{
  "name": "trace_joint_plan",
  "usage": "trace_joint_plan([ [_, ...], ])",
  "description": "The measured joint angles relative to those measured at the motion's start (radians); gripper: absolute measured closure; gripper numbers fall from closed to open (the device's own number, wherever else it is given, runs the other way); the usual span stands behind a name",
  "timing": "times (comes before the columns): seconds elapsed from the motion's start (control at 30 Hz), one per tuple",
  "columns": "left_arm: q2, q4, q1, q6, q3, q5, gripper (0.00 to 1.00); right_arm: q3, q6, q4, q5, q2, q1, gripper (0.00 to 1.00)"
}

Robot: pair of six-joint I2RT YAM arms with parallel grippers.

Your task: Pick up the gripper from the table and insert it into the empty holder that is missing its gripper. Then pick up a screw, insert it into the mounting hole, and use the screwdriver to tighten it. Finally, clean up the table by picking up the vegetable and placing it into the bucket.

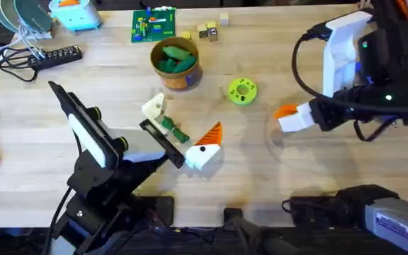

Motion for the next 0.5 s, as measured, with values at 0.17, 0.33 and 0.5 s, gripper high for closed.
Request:
trace_joint_plan([
  [0.17,0.000,0.000,0.000,0.000,0.000,0.000,0.009,0.000,-0.002,0.069,0.002,0.069,0.000,0.011],
  [0.33,0.000,0.000,0.000,0.000,0.000,0.000,0.008,0.000,-0.015,0.076,0.002,0.110,0.000,0.073],
  [0.5,0.000,0.000,0.000,0.000,0.000,0.000,0.008,0.000,-0.019,0.105,0.002,0.138,0.000,0.250],
])
